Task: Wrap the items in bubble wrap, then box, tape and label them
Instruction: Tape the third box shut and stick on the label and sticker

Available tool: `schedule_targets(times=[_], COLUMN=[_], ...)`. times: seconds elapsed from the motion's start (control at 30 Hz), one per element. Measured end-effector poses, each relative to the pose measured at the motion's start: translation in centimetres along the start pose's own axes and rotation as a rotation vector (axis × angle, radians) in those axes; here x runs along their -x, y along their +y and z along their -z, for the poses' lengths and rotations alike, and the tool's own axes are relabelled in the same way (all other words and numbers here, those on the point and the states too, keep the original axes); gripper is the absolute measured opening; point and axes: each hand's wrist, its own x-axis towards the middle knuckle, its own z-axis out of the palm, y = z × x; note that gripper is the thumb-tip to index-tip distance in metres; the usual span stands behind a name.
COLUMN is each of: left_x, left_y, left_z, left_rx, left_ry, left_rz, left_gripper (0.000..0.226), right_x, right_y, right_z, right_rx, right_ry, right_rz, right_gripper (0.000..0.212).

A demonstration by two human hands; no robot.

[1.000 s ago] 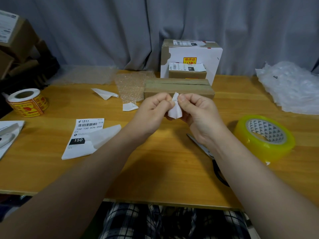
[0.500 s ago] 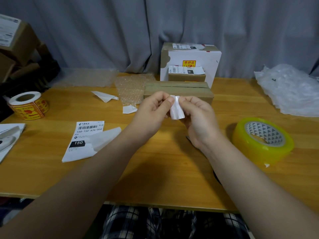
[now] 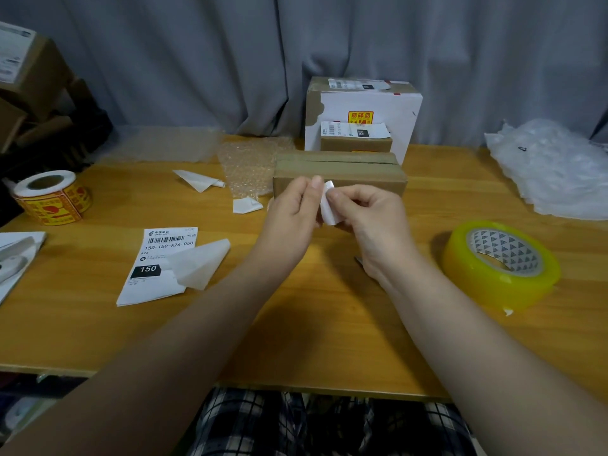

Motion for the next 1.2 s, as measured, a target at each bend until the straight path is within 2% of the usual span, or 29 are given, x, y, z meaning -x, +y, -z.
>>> schedule_targets(times=[0.2,0.37,0.5,0.63,0.93,1.2], left_x=[-0.6,-1.0,-1.2,-1.4,-1.9,-2.5], left_y=[-0.1,0.0,0.1,-0.1,-0.9,-2.0], left_z=[-1.0,-1.3,-1.0,-0.5,0.3,0.8], left_rx=[0.097,0.214,0.229,0.232,0.187,0.112], left_ry=[-0.027,-0.019,-0.033,-0.039,-0.017,0.065], left_rz=[0.073,0.137,0.141,0.169,0.208,0.303], left_gripper=[0.027,0.027,0.026,0.026,0.028,0.029], right_x=[0.0,-0.2,-0.6,-1.0,-1.5,-1.5], right_y=[-0.5,-1.3,-1.2,-1.2,-1.4,-1.4], right_z=[-1.0,-0.9,-0.7,-0.3,0.9,0.1], right_rx=[-0.079,-0.256,-0.376,-0.411,-0.418,-0.368], right_ry=[0.09,0.096,0.135,0.166,0.209,0.295], right_rz=[-0.086,-0.248,-0.335,-0.389,-0.436,-0.353], right_gripper=[0.012,0.019,0.009,0.009,0.008,0.013])
